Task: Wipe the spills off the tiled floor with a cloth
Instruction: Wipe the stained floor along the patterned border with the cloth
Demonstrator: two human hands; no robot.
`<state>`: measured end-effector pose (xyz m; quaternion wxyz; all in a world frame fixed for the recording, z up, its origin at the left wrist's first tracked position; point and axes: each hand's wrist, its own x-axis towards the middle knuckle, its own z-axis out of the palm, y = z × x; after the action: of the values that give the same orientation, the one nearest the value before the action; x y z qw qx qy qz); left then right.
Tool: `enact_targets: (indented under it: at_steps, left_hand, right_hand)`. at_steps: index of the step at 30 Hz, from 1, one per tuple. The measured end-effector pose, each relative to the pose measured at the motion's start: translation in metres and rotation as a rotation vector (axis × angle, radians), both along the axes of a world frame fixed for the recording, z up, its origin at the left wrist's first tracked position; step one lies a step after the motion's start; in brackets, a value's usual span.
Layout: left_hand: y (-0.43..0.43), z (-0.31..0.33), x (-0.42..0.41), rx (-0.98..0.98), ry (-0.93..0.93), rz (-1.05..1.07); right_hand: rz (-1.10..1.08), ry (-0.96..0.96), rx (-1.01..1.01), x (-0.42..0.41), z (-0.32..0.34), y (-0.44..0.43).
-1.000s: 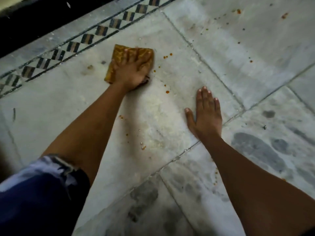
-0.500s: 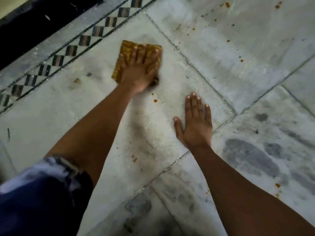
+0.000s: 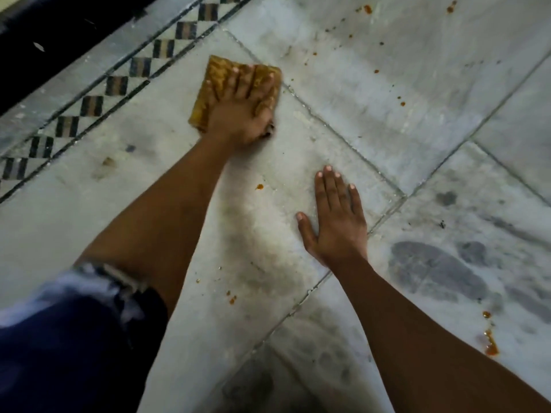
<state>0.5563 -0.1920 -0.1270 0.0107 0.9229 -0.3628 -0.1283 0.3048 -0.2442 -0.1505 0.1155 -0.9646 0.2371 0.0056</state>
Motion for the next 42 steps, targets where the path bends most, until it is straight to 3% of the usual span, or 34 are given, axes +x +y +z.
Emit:
enact_targets:
  at_steps: [4,7,10,12,15,18,21,23,25,29,33,36,38,42]
  left_hand:
    - [0.049,-0.003,-0.045,-0.013,-0.05,-0.343]
    - [0.071,0.002,-0.013,0.005,-0.015,-0.202]
    - [0.023,0.006,0.02,-0.025,0.045,0.02]
    - [-0.014,0.003,0.008,-0.048,0.06,0.039]
    - [-0.009,-0.003,-0.034,-0.035,0.014,-0.168]
    - [0.06,-0.008,-0.048,-0.061,-0.022,-0.403]
    - [0.105,-0.008,-0.019,-0.003,-0.028,-0.222]
    - [0.086,-0.005,0.0,0.022,0.01,-0.007]
    - [0.05,-0.003,0.001,0.021,0.023,0.074]
    - [0.03,-0.005,-0.051,0.012,-0.003,-0.061]
    - [0.108,-0.005,-0.108,-0.03,-0.031,-0.308]
    - [0.133,-0.009,-0.076,0.005,-0.042,-0.178]
    - [0.106,-0.012,-0.047,0.021,-0.023,-0.052]
    - [0.036,-0.011,-0.06,0.009,-0.039,-0.05]
  right_hand:
    - [-0.005,0.001,0.001,0.0,0.001,-0.001]
    - [-0.01,-0.011,0.005,0.0,0.0,-0.001]
    - [-0.004,-0.015,-0.001,-0.001,-0.002,0.0]
    - [-0.005,-0.014,-0.006,-0.001,-0.002,0.0]
    - [-0.006,-0.01,0.001,-0.001,-0.002,0.0]
    - [-0.011,-0.023,0.011,-0.001,-0.003,0.0]
    - [-0.007,-0.022,0.003,-0.002,-0.004,0.0]
    - [0.005,-0.024,0.003,-0.002,-0.003,0.0]
    - [0.009,-0.021,0.009,-0.002,-0.003,0.0]
    - [0.006,-0.022,0.015,-0.002,-0.002,0.0]
    - [-0.001,-0.021,0.025,-0.002,-0.003,-0.001]
    - [0.008,-0.009,0.016,-0.003,-0.005,-0.002]
    - [0.018,-0.013,0.014,-0.003,-0.005,-0.002]
    - [0.015,-0.026,0.001,-0.003,-0.005,-0.002]
